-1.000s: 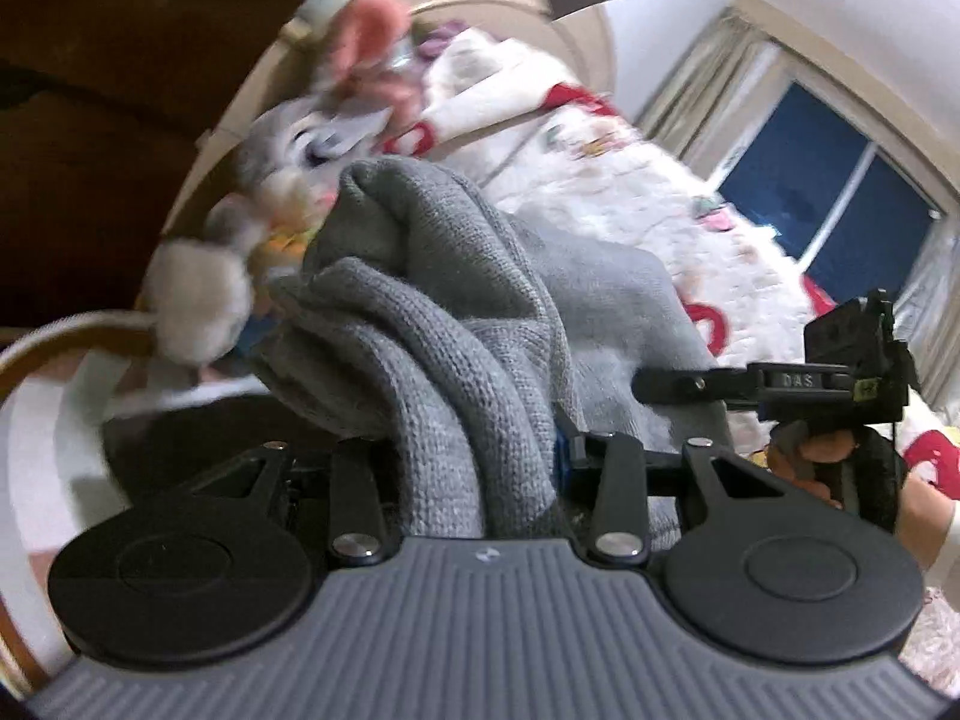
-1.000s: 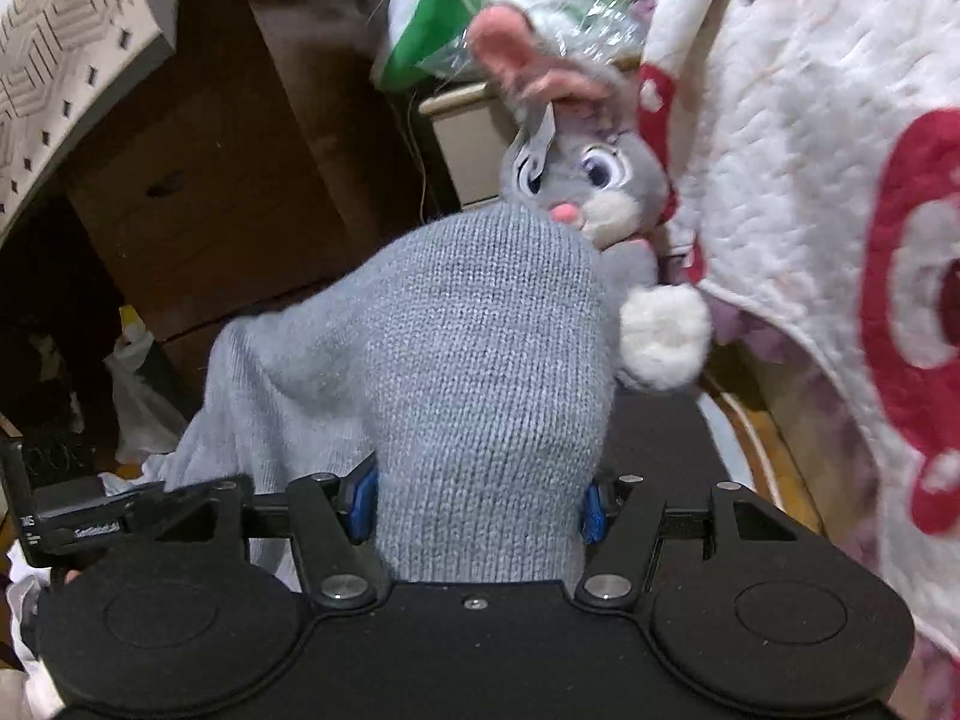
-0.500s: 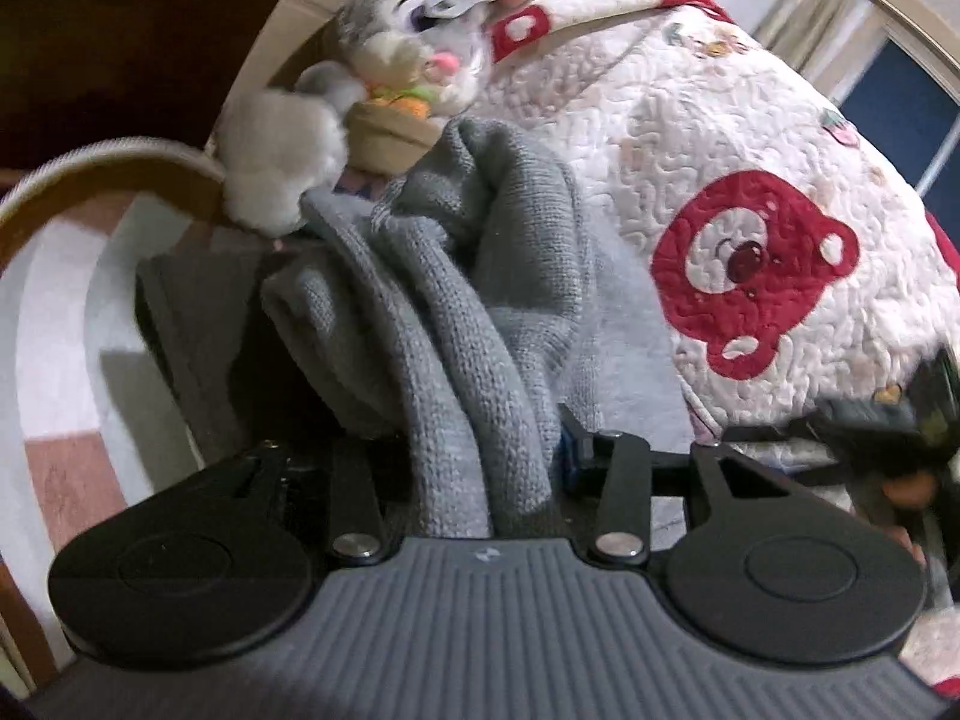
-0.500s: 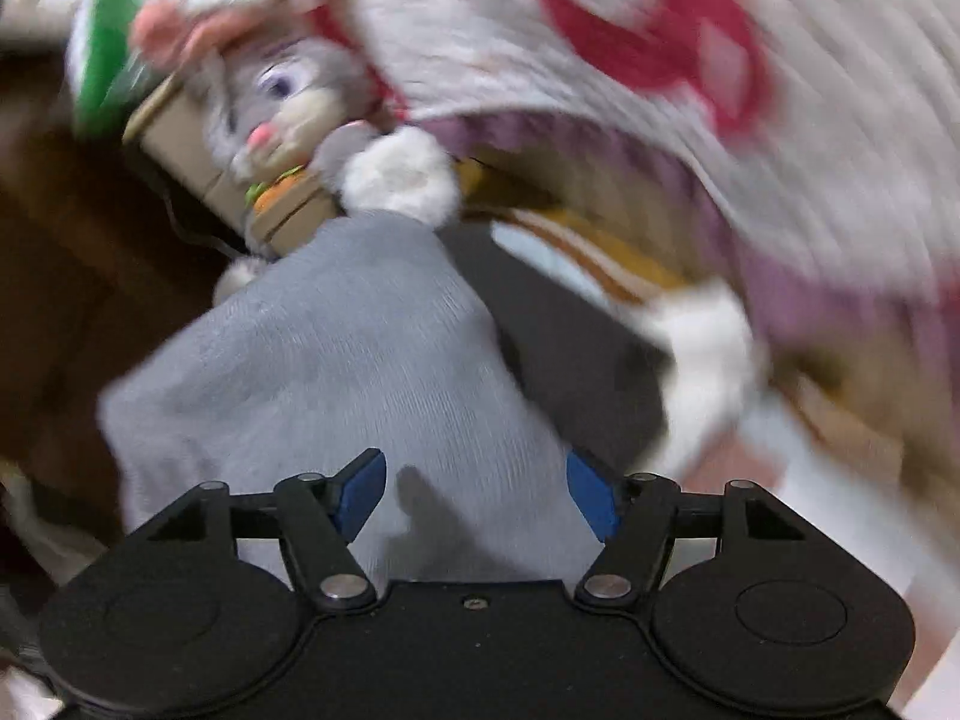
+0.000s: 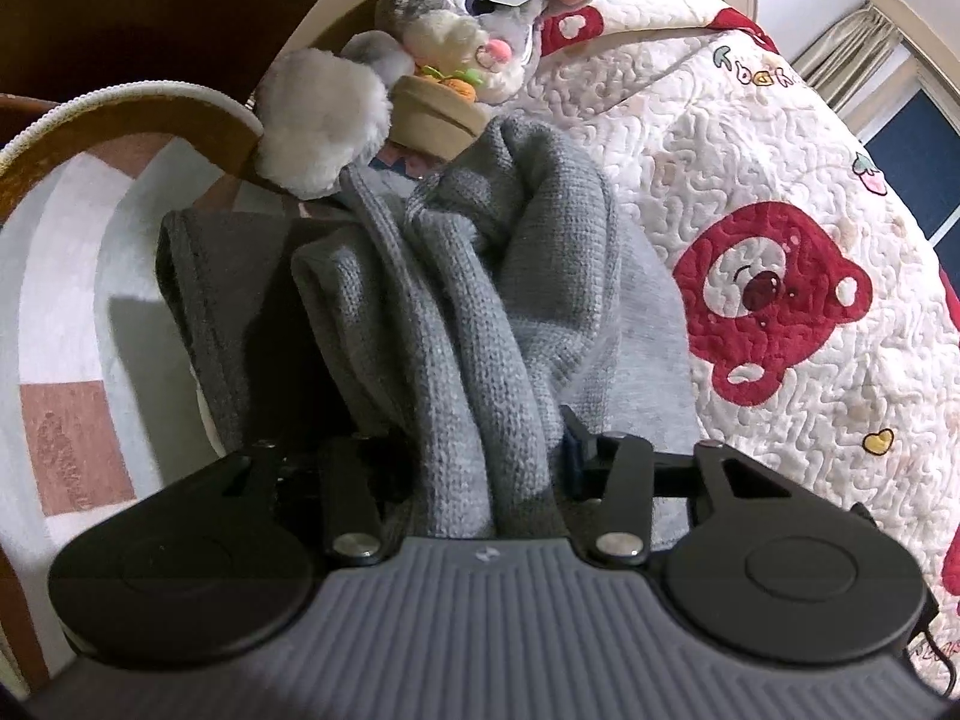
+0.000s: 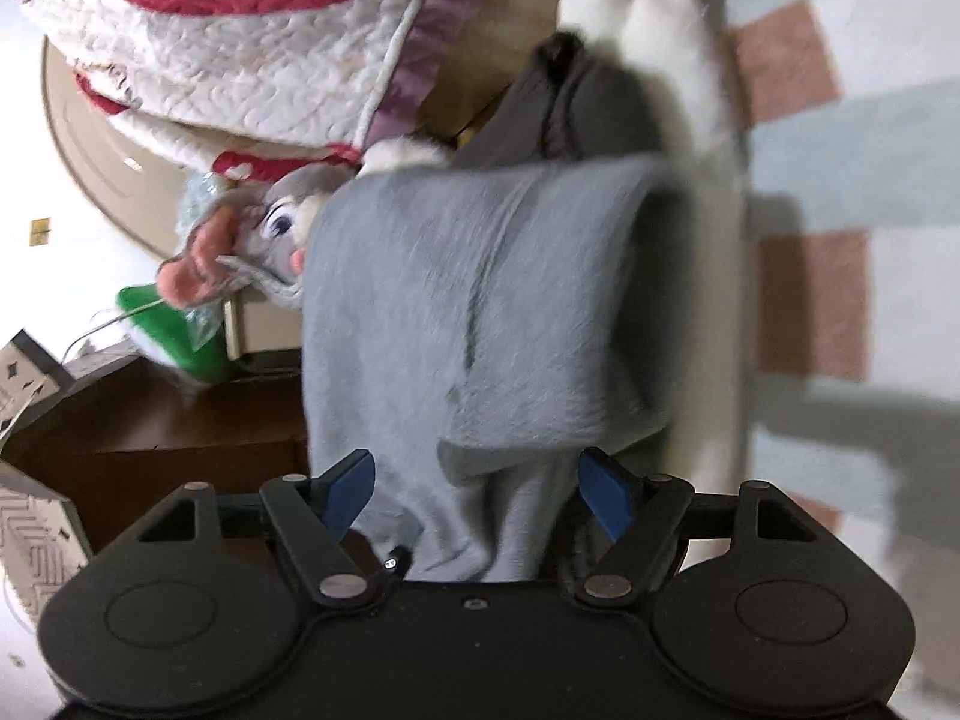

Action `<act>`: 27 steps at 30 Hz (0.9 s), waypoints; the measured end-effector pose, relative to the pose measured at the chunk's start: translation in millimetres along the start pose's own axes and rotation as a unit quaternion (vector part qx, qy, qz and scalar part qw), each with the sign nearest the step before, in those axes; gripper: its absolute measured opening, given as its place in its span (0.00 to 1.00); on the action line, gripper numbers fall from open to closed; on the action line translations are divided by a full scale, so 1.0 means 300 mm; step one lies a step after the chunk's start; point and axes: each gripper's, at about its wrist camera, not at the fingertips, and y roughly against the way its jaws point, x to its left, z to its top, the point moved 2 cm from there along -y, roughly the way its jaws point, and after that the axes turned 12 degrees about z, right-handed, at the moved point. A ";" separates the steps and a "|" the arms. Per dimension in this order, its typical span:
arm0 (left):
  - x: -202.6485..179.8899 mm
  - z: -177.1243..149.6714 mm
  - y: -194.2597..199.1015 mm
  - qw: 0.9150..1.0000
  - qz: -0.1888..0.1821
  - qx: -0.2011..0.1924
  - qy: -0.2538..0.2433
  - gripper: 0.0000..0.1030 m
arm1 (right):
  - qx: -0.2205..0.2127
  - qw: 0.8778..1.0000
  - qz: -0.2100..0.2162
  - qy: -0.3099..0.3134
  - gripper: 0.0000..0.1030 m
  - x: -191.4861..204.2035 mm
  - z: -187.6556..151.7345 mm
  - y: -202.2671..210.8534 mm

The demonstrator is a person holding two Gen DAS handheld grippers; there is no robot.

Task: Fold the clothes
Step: 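Carry the lifted cardigan with both grippers onto the stack of folded clothes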

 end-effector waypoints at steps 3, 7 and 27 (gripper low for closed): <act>0.019 0.008 -0.003 1.000 -0.004 0.003 0.012 0.40 | 0.007 1.000 -0.009 -0.006 0.77 -0.035 -0.009 -0.045; 0.048 0.014 -0.011 0.999 -0.019 0.015 0.041 0.39 | 0.009 0.998 -0.049 0.031 0.79 -0.055 -0.006 -0.057; 0.033 0.016 0.080 0.995 -0.055 -0.081 0.021 0.35 | -0.029 0.859 -0.099 0.501 0.50 0.447 0.028 -0.253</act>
